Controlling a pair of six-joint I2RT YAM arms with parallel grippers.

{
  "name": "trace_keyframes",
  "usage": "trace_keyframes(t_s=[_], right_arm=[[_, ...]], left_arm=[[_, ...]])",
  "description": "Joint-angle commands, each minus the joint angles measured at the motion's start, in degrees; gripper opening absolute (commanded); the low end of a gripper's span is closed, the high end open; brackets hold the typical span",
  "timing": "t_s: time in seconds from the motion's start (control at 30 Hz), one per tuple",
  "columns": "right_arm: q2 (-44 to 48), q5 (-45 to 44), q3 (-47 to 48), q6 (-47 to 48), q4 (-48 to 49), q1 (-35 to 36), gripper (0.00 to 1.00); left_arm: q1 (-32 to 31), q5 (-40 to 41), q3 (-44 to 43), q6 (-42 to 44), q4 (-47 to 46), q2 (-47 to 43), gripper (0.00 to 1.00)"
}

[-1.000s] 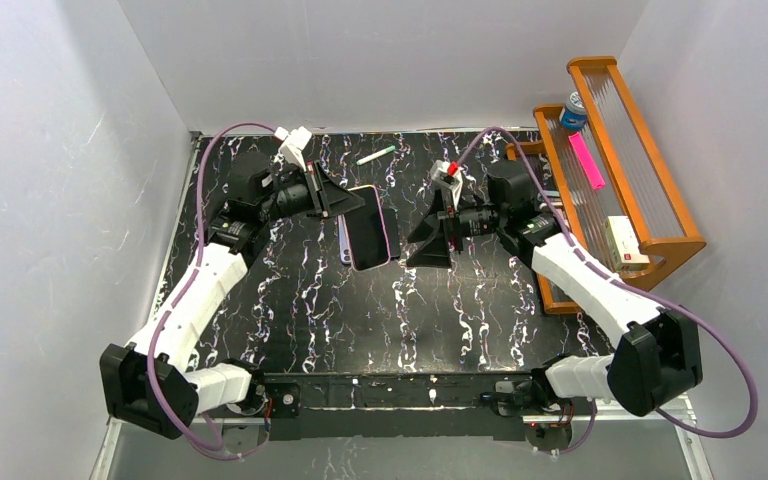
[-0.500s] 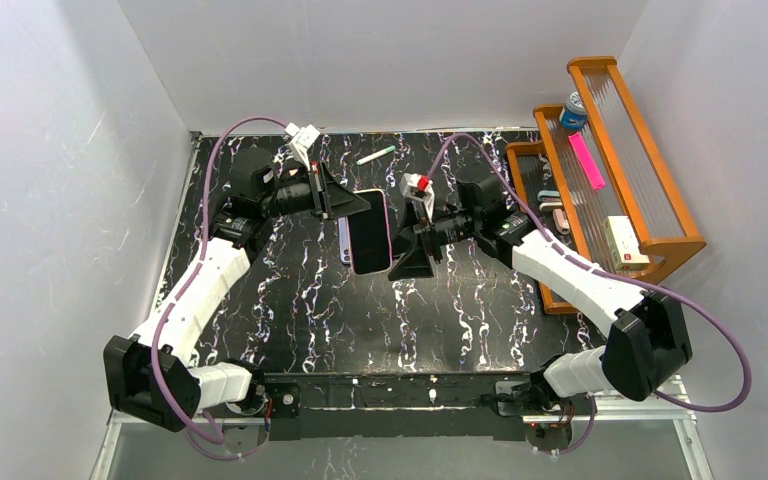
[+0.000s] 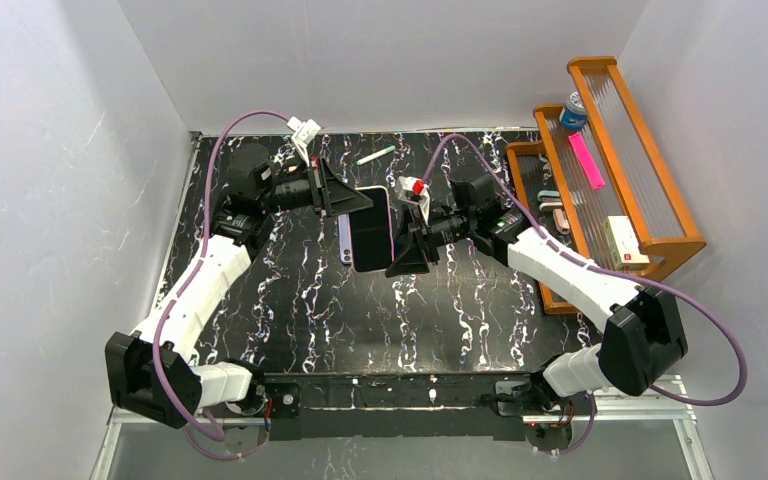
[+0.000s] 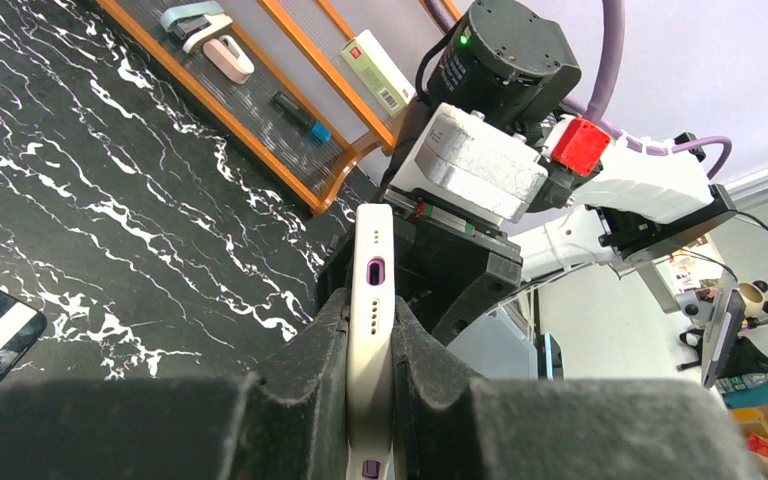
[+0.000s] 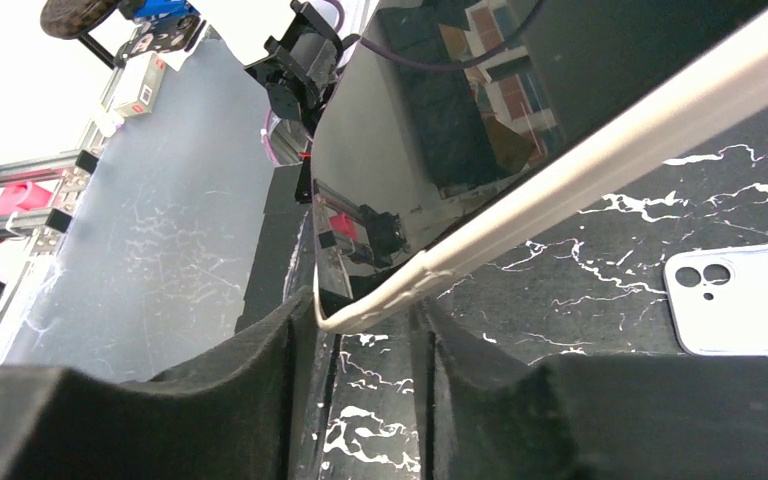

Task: Take the phone out of the phone case
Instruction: Remove the phone case from the phone.

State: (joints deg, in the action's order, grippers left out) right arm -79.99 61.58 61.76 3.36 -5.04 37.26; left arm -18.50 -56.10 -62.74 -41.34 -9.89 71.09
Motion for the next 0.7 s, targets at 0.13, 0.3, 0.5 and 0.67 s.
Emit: trace_keyframes(t_s=[0.13,0.3,0.5,0.67], right_arm=[[-0.6,1.5,4.4,4.7,-3.6,0.3,0.31],[-1.1,2.0,5.4,7.7,-4.8,0.4,0.08],[-1.7,-0.5,7.2,12.2,-6.6,1.7,0.02],[-2.0,-3.6,8.7,16.6,-7.5,3.2,0.01]], left_arm=[[0.1,-4.1,-3.1,-3.7,-2.6,-0.3,0.0],[0.1,-4.8,-3.5,-5.4,-2.3,0.8,0.0],[0.1,-4.9,-3.6,-7.4,-2.2,1.7,0.0],[0.1,-4.3,-3.9,-9.0,0.4,3.7,0.0]])
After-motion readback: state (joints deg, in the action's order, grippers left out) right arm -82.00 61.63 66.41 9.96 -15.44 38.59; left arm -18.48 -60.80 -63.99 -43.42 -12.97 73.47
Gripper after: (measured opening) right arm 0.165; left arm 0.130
